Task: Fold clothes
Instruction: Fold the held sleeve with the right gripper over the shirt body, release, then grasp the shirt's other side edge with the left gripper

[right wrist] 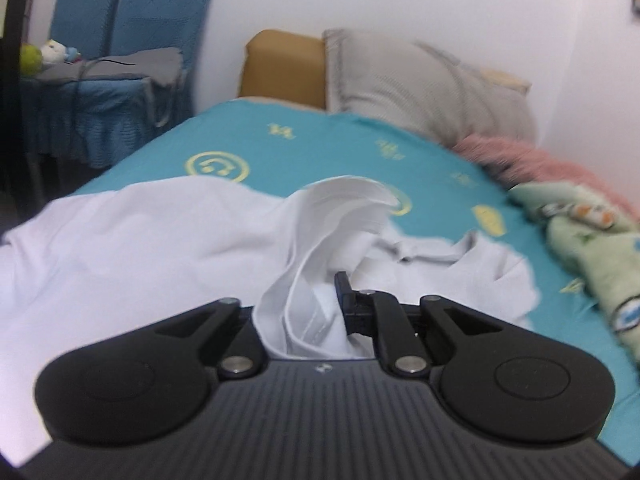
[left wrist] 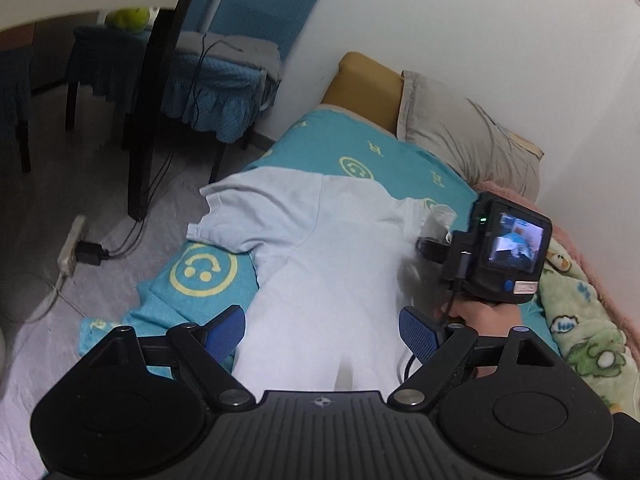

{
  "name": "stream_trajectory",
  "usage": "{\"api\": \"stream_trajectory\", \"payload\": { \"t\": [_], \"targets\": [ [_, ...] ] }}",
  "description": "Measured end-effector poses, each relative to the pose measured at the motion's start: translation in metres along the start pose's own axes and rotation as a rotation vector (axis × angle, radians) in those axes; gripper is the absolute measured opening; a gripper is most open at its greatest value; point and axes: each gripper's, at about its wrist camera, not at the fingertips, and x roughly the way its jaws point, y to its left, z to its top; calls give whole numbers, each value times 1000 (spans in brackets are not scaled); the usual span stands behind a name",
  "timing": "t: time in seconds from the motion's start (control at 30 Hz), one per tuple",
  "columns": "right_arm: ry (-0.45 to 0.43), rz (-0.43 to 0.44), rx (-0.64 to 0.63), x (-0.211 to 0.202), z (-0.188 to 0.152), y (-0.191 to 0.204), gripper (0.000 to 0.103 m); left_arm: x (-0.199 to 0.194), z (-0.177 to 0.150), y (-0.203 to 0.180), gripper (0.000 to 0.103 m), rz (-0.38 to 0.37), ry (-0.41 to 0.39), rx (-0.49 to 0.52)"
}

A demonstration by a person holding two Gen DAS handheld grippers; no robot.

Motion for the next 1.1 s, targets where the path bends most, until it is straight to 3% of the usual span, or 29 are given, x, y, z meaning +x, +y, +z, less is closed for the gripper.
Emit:
{"api": "stream_trajectory", "payload": {
  "t": [0.03,0.07,0.1,0.2,0.43,0.63,0.7,0.83,0.9,1.1],
  "targets": [
    [-1,14,8,-3,0,-2,66,2,0,2,86,-3,8,-10],
    [-2,29,16,-7,-1,-3,87,4,-1,3,86,-6,14,-15],
    [-3,43,23,-10,-1,-5,90,5,-1,2,86,-9,18,-13],
    [-1,104,80,-40,1,-21,90,2,-2,-1,86,-15,16,9],
    [-31,162,246,-207,-12,-80,90,-22,-18,-18,86,-38,31,85],
    [-103,260,411,-355,-59,-140,90,-40,-56,-49,86,-223,149,141],
    [-121,233,457,-379,-75,-158,90,-38,-72,-58,83,-325,242,109],
    [-151,190,545,-415,-104,-191,90,-32,-103,-79,80,-444,381,85],
    [-166,191,582,-419,-116,-204,90,-30,-121,-94,77,-464,430,118],
    [-127,219,657,-398,-134,-225,90,-15,-194,-136,53,-534,618,224]
  ]
}}
